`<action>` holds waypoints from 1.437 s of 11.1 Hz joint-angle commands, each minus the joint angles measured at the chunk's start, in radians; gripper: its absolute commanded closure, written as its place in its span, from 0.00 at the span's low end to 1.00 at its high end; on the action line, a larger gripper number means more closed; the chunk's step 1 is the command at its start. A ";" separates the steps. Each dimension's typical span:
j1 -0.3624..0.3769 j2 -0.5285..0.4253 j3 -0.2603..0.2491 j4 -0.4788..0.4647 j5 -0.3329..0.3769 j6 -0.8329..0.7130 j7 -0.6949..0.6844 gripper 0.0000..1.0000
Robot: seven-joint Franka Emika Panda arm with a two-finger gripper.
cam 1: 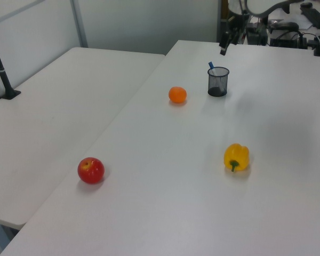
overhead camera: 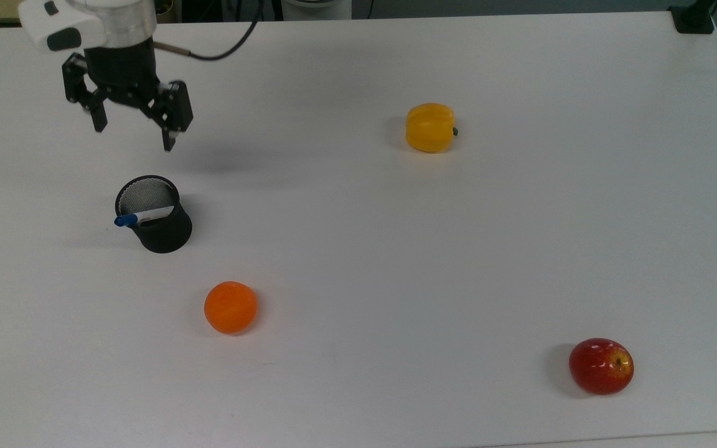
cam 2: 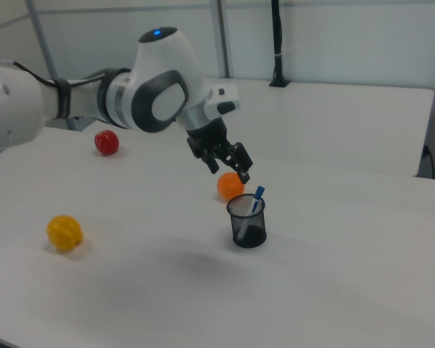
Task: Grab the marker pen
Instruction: 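Lower the gripper onto the blue-capped marker and close on it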
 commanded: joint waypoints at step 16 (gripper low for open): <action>-0.011 0.201 -0.010 0.018 -0.050 0.372 0.108 0.70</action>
